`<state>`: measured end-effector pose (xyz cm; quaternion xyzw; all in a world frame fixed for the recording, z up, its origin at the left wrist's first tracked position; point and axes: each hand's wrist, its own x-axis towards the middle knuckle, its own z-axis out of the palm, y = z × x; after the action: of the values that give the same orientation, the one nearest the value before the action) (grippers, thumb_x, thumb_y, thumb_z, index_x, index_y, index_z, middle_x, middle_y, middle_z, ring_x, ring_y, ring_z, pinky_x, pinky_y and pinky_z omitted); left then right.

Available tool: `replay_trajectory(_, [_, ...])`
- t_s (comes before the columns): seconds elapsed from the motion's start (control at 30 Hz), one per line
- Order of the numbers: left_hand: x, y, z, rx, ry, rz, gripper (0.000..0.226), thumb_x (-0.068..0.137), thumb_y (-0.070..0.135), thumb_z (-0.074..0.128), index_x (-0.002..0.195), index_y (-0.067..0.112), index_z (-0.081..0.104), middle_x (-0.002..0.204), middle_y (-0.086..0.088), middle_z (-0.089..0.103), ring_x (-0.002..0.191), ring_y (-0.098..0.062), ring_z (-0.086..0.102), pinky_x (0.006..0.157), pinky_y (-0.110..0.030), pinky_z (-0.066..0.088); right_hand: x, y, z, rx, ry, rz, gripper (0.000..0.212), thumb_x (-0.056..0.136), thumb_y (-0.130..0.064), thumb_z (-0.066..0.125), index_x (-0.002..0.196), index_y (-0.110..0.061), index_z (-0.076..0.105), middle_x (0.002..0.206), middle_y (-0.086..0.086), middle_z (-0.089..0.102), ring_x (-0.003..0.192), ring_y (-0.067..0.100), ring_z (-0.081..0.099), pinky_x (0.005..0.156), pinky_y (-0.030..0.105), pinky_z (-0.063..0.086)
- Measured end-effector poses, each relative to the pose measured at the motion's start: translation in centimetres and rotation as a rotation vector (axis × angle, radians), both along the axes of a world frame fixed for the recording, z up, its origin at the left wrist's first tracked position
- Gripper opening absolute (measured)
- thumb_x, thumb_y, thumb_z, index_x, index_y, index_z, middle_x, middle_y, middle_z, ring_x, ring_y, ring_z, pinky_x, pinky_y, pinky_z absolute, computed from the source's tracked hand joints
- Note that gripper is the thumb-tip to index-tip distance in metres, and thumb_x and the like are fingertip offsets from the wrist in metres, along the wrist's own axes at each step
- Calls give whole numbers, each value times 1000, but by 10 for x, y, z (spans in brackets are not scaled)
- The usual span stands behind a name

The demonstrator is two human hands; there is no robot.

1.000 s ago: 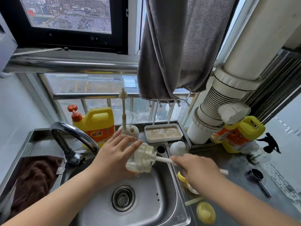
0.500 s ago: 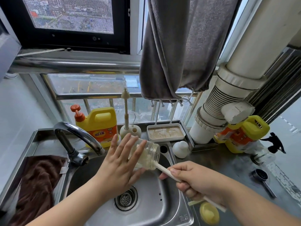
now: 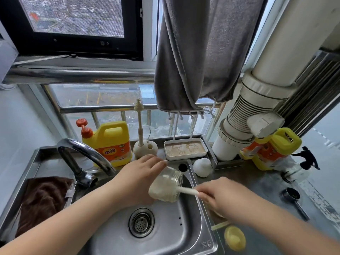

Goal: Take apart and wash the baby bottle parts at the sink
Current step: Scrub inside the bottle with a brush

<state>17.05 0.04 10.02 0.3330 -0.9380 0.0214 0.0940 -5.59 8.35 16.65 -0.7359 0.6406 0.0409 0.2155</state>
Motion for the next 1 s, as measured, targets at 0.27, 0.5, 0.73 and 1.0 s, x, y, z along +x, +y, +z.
replay_trajectory(0.27, [-2,6,-1,-41,80,65,104,25,58,80,117,17,55,99,2,68,87,-20,66,59,-24,56,10,5,-17,-396,382,208,58,55,-10,78,108,-29,68,66,2,56,46,26,57,38,25,25])
replay_trajectory(0.5, [0,13,-7,-272,68,-19,99,43,58,84,124,15,48,110,-9,67,101,-28,64,88,-42,52,3,0,-19,404,-509,-148,24,100,-32,43,109,-30,66,52,-12,45,49,7,38,48,21,31])
replay_trajectory(0.73, [6,11,-13,-214,8,-37,102,37,62,82,122,16,48,107,-6,66,97,-25,63,86,-38,53,-1,4,-18,-52,49,4,21,96,-33,48,113,-40,57,81,-6,61,77,16,59,62,29,41])
replay_trajectory(1.0, [10,11,-3,-197,113,56,88,54,66,70,123,15,51,108,-8,67,98,-29,63,74,-37,57,1,15,-21,-357,229,56,35,81,-28,69,113,-38,60,76,-1,60,61,19,59,50,28,34])
